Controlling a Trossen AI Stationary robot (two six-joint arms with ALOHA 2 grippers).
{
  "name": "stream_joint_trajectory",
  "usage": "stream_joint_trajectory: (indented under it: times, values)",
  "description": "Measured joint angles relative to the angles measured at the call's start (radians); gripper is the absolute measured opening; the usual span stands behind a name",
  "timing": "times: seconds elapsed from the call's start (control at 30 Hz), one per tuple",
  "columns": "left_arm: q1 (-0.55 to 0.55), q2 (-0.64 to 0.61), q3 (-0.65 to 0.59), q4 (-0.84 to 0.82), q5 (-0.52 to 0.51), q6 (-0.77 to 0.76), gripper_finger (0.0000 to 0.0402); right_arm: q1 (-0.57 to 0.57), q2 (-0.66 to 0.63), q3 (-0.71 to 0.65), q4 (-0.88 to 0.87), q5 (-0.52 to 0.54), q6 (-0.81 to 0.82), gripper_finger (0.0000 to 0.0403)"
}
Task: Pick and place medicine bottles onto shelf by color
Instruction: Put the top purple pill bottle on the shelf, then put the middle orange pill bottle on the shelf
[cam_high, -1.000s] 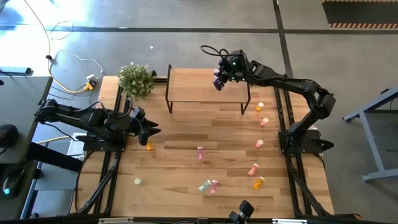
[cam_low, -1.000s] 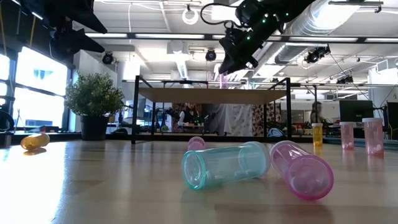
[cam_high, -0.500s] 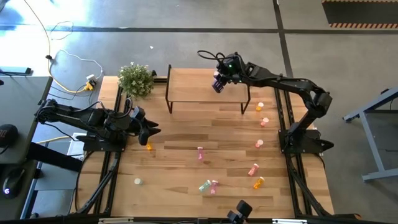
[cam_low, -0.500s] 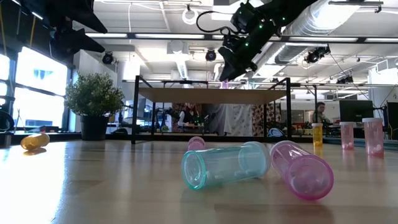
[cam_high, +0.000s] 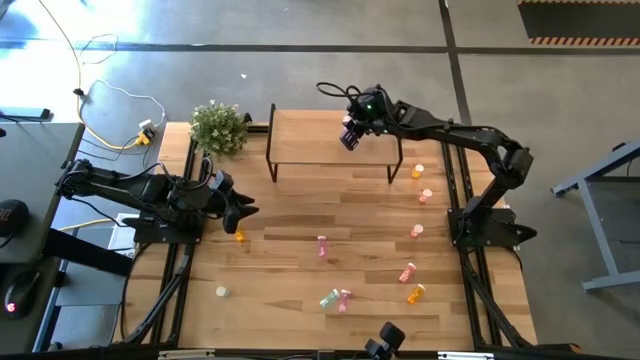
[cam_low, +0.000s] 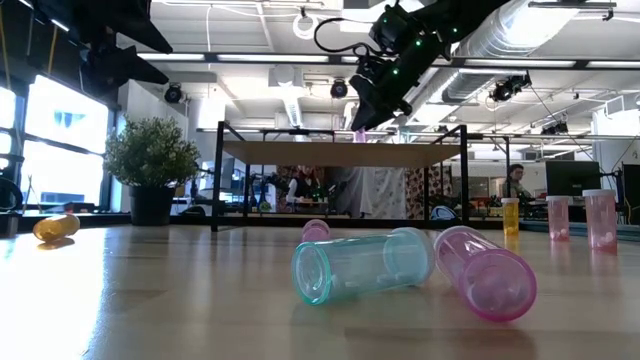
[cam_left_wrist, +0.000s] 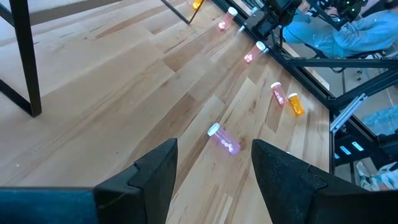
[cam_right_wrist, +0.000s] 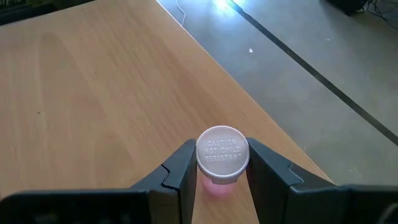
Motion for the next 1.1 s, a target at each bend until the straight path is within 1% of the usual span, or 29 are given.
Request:
stream_joint_trajectory:
  times: [0.27, 0.53, 0.7, 0.83, 1.1]
  values:
    - [0.0, 0.0, 0.0, 0.0, 0.0, 0.0, 0.0197, 0.0, 0.0, 0.0, -0.003, 0.008, 0.0, 0.0111]
    - [0.0, 0.0, 0.0, 0.0, 0.0, 0.0, 0.0197, 0.0, 0.004, -0.003, -0.018, 0.025, 0.0, 0.0146]
    - [0.0, 0.0, 0.0, 0.0, 0.004, -0.001, 0.0197, 0.0, 0.002, -0.003, -0.011, 0.026, 0.0, 0.0161]
    - [0.0, 0.0, 0.0, 0.0, 0.004, -0.006, 0.0197, 0.0, -0.008, -0.003, -0.011, 0.027, 0.0, 0.0166]
    - [0.0, 0.0, 0.0, -0.014, 0.01, -0.067, 0.0197, 0.0, -0.06, -0.003, -0.008, 0.028, 0.0, 0.0167]
